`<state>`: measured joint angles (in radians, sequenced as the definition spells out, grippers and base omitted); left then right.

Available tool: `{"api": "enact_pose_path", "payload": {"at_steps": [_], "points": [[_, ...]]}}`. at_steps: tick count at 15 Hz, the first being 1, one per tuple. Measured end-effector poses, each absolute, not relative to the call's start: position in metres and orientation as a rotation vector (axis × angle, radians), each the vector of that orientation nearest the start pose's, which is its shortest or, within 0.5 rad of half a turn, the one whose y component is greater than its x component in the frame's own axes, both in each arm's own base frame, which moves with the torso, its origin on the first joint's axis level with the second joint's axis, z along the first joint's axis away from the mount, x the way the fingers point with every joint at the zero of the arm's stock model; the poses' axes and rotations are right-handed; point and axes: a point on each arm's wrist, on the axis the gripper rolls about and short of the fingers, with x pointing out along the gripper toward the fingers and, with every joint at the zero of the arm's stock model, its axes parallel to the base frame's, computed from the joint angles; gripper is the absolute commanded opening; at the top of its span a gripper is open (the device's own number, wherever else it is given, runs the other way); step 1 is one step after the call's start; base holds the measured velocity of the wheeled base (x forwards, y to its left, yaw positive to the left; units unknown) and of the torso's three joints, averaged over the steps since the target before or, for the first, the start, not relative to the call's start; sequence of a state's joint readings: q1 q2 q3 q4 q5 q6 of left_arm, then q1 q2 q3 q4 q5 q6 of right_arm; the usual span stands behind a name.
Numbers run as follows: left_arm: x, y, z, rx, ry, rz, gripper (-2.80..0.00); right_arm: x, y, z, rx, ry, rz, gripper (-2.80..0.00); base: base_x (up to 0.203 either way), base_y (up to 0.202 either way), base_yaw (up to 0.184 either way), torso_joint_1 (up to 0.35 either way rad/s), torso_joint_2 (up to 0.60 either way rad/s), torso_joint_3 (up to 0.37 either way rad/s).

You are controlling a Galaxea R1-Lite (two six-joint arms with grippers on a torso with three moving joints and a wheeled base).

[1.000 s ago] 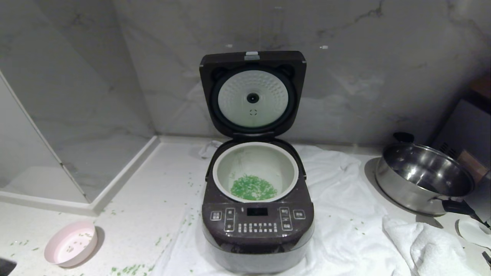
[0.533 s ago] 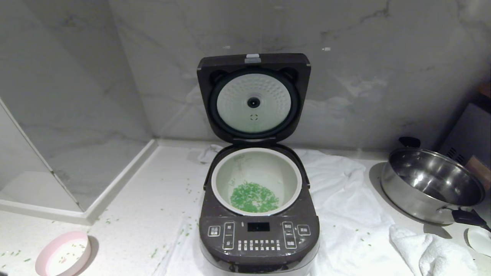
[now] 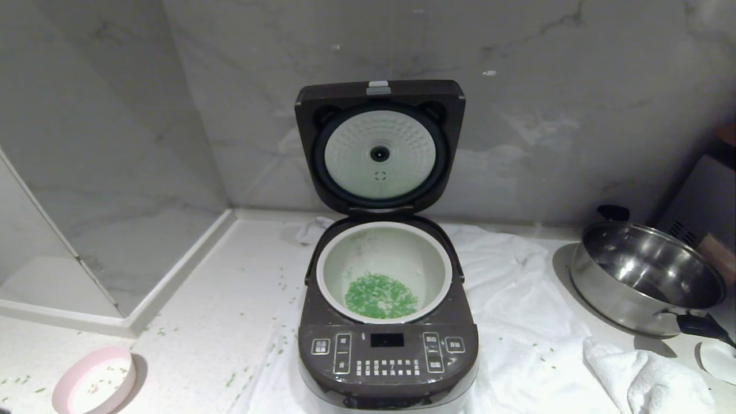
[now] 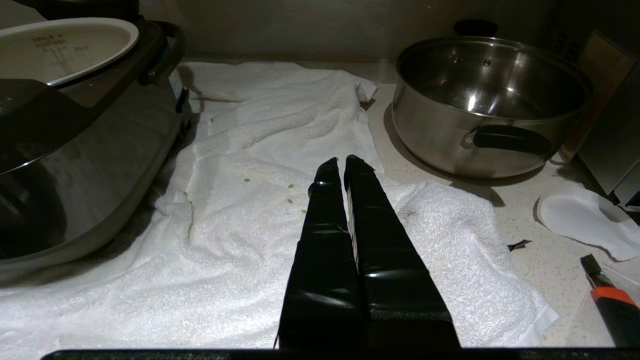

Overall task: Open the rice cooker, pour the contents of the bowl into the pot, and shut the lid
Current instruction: Pick up the bowl on the table

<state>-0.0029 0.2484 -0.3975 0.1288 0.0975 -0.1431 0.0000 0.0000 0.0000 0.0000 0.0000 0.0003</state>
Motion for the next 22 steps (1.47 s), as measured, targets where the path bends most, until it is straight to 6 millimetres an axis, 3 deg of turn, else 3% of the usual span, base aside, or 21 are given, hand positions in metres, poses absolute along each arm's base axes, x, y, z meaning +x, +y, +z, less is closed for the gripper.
{"api": "enact_pose_path", "payload": {"at_steps": [3,10,16,19,20,22], "points": [[0.006,0.002,0.197,-0.157,0.171,0.124,-2.80,-0.023,0.000,0.075,0.000,0.000,0.000,-2.80,0.000,0.000,0.000,0.000,0.00,0.000],[0.108,0.019,0.203,-0.180,0.718,0.324,-2.80,-0.023,0.000,0.075,0.000,0.000,0.000,-2.80,0.000,0.000,0.000,0.000,0.00,0.000],[0.185,0.059,0.157,-0.240,1.048,0.462,-2.80,-0.023,0.000,0.076,0.000,-0.001,0.000,-2.80,0.000,0.000,0.000,0.000,0.00,0.000],[0.202,0.084,0.135,-0.247,1.117,0.505,-2.80,-0.023,0.000,0.075,0.000,0.000,0.000,-2.80,0.000,0.000,0.000,0.000,0.00,0.000],[0.204,0.089,0.130,-0.258,1.133,0.520,0.00,-0.023,0.000,0.076,0.000,0.000,0.000,-2.80,0.000,0.000,0.000,0.000,0.00,0.000],[0.205,0.098,0.125,-0.280,1.151,0.545,0.00,-0.023,0.000,0.075,0.000,0.000,0.000,-2.80,0.000,0.000,0.000,0.000,0.00,0.000]]}}
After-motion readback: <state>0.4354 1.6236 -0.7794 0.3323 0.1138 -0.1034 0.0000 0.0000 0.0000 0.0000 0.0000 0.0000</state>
